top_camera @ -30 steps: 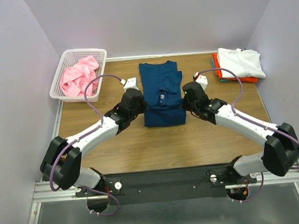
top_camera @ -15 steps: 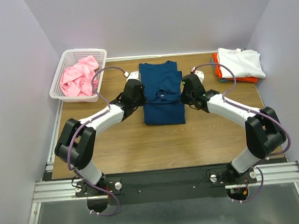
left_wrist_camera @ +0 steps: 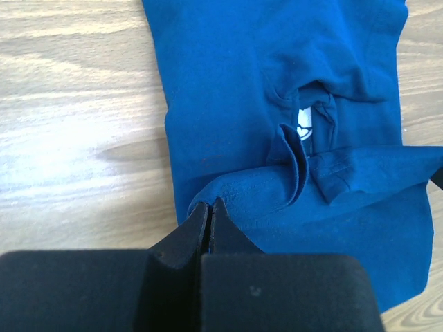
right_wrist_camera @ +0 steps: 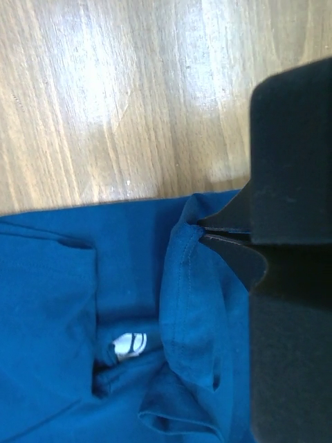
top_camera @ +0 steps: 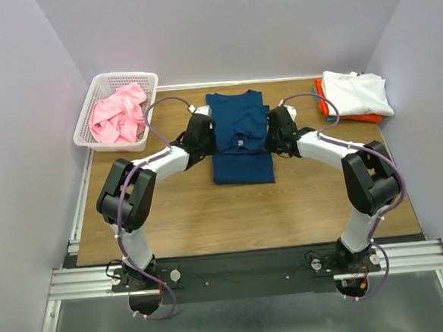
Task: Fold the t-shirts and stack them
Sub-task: Fold the tshirt
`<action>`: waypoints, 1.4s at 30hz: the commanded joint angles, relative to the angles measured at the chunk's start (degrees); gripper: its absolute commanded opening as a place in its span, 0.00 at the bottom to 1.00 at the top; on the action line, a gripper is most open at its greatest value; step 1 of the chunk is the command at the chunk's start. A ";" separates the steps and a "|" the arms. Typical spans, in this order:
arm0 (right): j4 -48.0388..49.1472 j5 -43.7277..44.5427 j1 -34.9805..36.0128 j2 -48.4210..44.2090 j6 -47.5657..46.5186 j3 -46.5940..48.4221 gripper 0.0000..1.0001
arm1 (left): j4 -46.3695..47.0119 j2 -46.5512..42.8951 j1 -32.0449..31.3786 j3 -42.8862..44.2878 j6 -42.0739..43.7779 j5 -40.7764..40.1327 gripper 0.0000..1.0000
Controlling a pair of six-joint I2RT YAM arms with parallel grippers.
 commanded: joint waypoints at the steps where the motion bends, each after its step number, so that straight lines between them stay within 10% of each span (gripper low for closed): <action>1: 0.91 -1.63 -1.23 2.46 -0.64 2.42 0.01 | 1.05 2.31 0.80 2.44 2.01 1.98 0.00; 4: 0.91 -1.90 -1.67 3.34 -0.81 3.30 0.07 | 1.05 3.20 1.07 3.14 2.27 2.78 0.04; 11: 1.00 -6.20 -2.03 0.98 -3.63 4.62 0.52 | 1.66 -0.66 1.33 3.06 1.84 2.60 0.96; 17: 2.23 -12.35 -1.85 -7.01 -4.95 -0.99 1.00 | 6.31 -9.78 0.98 -5.88 -1.15 6.44 0.98; 24: 10.14 -28.61 0.52 -6.16 -4.24 -6.54 1.00 | 14.83 -17.80 -3.32 -18.37 -6.25 10.25 0.98; 42: 11.46 -26.26 0.70 13.35 -3.80 12.60 1.00 | 20.39 -5.33 -9.22 -20.50 -7.05 11.22 0.98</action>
